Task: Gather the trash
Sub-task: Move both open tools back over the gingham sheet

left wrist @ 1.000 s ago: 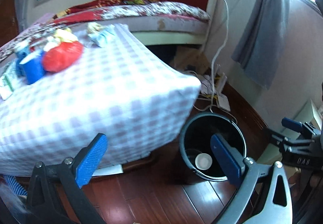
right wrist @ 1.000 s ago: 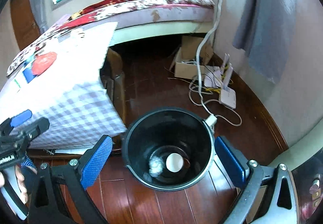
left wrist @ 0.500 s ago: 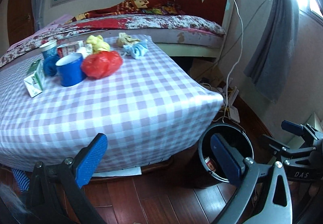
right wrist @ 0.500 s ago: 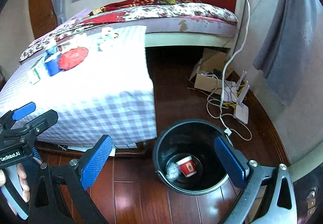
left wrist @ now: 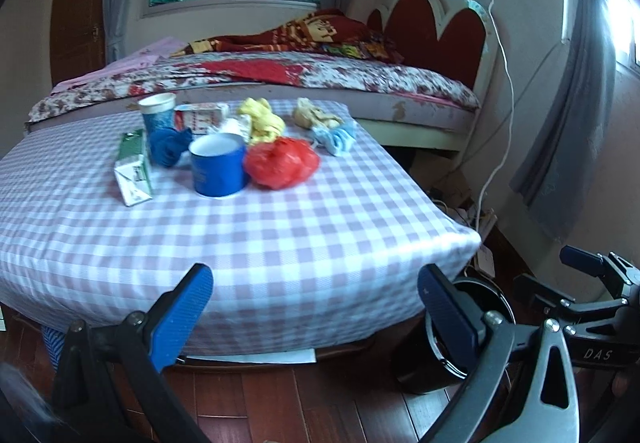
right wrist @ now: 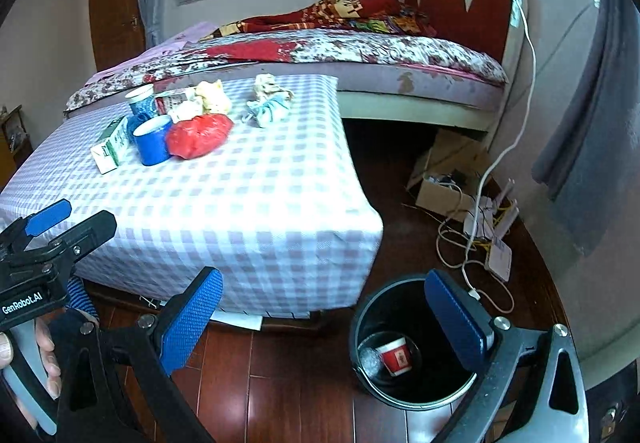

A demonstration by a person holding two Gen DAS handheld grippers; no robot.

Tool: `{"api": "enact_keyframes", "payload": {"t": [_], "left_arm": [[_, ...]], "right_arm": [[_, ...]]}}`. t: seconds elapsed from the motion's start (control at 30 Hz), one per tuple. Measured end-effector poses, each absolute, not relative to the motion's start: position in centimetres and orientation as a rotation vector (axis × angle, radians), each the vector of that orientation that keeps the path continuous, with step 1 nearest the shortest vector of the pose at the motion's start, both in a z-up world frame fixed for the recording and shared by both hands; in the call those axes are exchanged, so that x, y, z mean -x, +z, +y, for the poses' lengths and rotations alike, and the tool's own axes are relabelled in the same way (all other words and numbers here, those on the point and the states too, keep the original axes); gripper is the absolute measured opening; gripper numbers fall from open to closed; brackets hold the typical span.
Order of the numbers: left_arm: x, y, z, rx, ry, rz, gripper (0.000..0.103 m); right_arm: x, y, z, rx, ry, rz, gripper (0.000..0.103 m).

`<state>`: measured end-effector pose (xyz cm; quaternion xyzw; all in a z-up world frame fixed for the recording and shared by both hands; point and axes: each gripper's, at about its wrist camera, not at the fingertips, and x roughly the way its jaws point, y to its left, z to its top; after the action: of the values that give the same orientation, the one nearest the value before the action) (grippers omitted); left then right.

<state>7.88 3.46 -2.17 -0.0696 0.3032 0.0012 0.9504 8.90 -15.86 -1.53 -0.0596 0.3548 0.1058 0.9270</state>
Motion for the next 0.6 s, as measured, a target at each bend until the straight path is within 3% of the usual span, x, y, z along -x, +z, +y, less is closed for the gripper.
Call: {"api": "enact_keyframes", "payload": {"t": [0.6], "left_arm": [[-8.9,-2.5,11.5,0.166,0.144,0.603,0.102]], "right_arm": [[-12.8,-0.5,-7.5,0.14,0.275,0.683,0.102]]}}
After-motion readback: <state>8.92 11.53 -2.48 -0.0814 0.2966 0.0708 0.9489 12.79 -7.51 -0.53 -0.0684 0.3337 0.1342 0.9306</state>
